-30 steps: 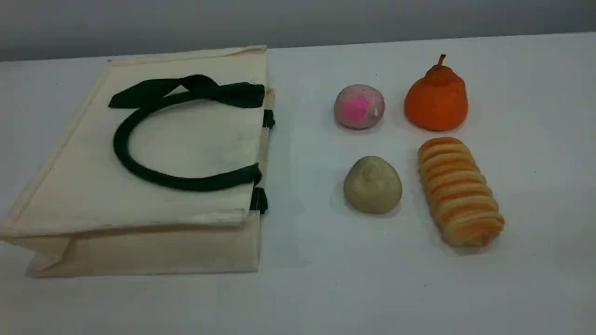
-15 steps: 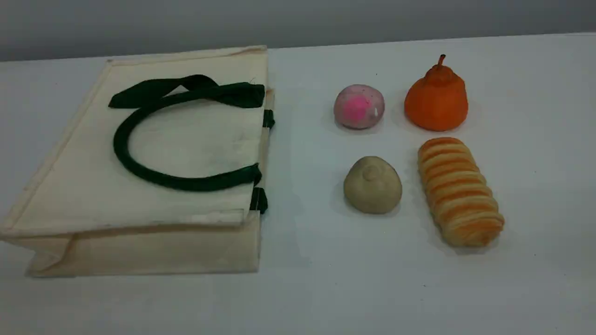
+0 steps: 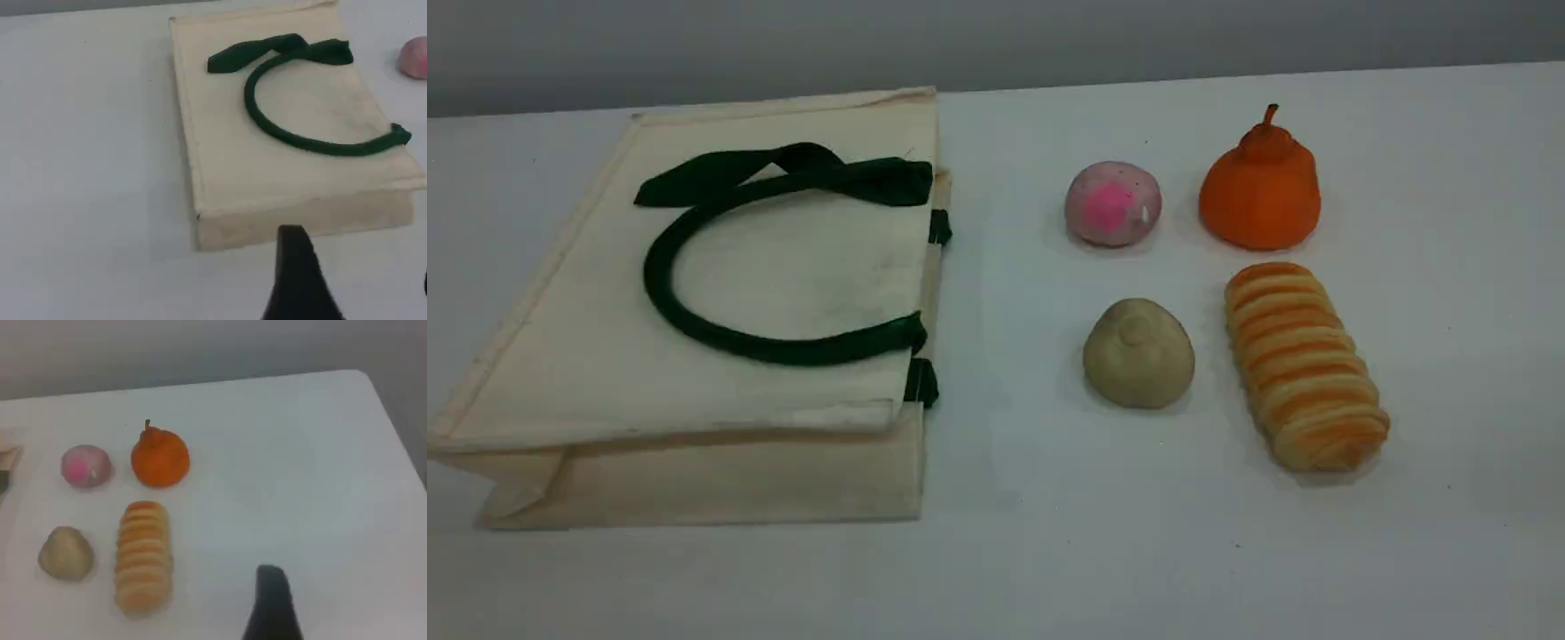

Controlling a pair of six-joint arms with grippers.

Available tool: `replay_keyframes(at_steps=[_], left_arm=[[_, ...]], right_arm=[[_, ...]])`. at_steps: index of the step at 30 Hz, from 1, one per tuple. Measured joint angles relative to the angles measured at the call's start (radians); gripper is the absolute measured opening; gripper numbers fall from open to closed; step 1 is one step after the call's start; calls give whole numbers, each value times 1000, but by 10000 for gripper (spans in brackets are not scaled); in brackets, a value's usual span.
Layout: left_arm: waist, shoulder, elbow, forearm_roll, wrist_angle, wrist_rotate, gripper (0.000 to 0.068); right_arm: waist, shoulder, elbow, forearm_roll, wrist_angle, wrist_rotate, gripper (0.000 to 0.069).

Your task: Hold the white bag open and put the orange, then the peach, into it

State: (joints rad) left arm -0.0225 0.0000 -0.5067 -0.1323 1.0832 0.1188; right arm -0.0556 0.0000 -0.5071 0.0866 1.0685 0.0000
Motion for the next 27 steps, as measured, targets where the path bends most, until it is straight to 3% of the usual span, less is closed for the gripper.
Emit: replay_keyframes(at_steps=[16, 19, 27], left_arm=[[0, 21, -27, -1, -37, -5, 400], [0, 91, -52, 8, -45, -41, 400], [0, 426, -129, 2, -151, -119, 400]], right_arm=[[7, 1, 1, 23, -11, -25, 474], [7, 51, -12, 55, -20, -67, 474], [7, 349, -55, 200, -225, -190, 474]])
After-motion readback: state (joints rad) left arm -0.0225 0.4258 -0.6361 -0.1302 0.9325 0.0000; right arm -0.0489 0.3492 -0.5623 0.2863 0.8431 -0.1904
